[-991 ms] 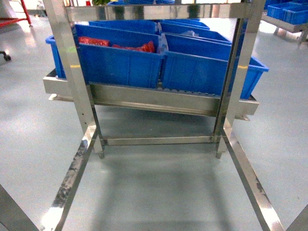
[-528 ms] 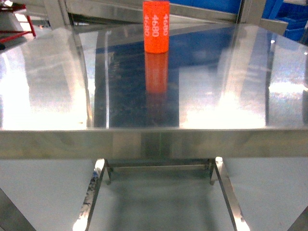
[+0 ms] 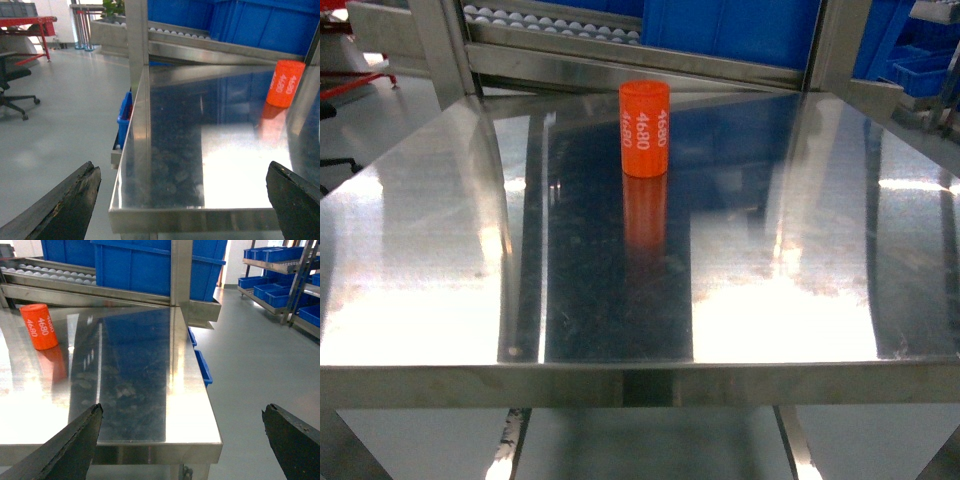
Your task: Pick capacitor and pack into box
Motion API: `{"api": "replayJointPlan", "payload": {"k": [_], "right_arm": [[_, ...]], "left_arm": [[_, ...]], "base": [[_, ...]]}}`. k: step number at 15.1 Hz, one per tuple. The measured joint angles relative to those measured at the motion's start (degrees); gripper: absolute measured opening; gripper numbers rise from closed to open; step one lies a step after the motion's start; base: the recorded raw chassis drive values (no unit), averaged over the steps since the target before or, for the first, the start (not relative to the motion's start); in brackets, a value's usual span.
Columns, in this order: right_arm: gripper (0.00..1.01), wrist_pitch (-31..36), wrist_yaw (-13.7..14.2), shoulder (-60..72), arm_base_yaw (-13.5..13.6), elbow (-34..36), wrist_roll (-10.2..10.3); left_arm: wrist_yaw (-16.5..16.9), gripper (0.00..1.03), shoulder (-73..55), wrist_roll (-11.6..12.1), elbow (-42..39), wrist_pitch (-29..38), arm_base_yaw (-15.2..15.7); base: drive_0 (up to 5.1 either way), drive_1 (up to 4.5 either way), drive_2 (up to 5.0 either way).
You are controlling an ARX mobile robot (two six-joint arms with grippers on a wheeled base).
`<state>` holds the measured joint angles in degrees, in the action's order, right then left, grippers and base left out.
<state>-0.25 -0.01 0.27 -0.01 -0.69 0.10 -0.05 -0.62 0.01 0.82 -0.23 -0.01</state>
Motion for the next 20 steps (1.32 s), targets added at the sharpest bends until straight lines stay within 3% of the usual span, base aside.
{"api": "replayJointPlan", "payload": {"k": [20], "right_arm": [[0.98, 0.0, 0.0, 0.0, 0.0, 0.0, 0.1]], "left_arm": [[0.0, 0.98, 0.0, 0.0, 0.0, 0.0, 0.0]], "base": [[0.0, 0.0, 0.0]]}}
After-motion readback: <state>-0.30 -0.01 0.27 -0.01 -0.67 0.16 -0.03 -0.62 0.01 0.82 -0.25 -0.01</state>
